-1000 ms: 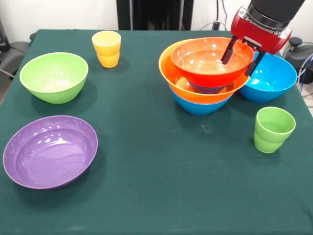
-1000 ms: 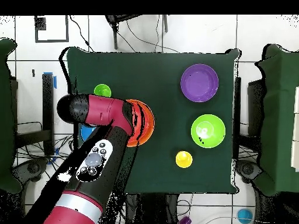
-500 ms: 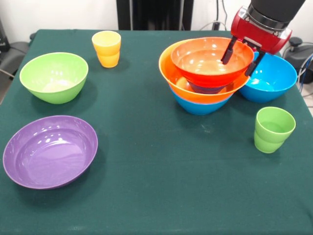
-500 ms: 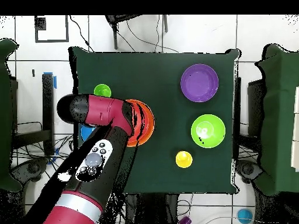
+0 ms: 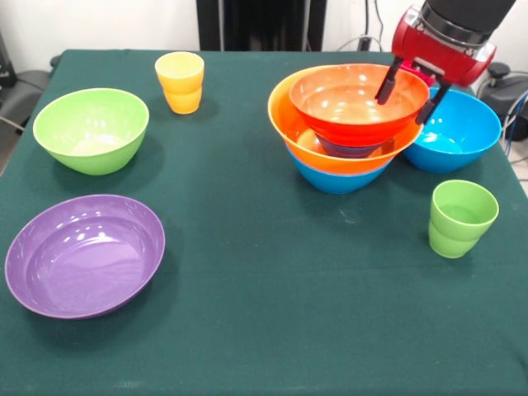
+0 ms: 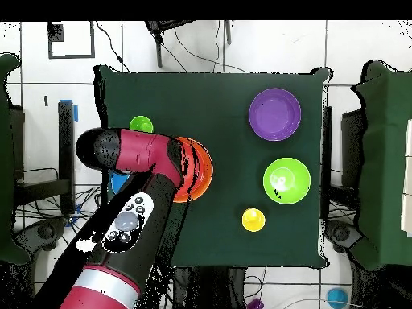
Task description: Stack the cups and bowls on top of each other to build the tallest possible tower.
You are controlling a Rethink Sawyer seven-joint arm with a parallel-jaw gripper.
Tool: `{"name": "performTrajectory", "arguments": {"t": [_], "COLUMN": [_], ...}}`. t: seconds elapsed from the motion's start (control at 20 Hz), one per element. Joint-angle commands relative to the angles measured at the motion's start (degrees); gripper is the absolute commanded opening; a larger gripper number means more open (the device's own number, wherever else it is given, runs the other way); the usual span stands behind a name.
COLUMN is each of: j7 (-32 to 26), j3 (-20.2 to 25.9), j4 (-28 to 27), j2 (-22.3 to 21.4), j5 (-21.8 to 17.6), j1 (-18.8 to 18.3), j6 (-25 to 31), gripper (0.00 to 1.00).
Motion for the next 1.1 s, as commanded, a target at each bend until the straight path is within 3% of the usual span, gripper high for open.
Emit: {"name": "performTrajectory", "arguments": {"t": [0.05,0.65,1.1], "j7": [6.48,6.14,6.11], "j3": [2.03,1.07,0.34], "j4": [-4.89,-7.25,-7.07], "j2": [-2.21,-5.56,-5.4], "j5": [-3.56,-3.6,-4.57], "j1": [0.28,0.0,-0.13], "j6": [12.84,18.46,18.3], "gripper": [1.0,1.0,1.0]}}
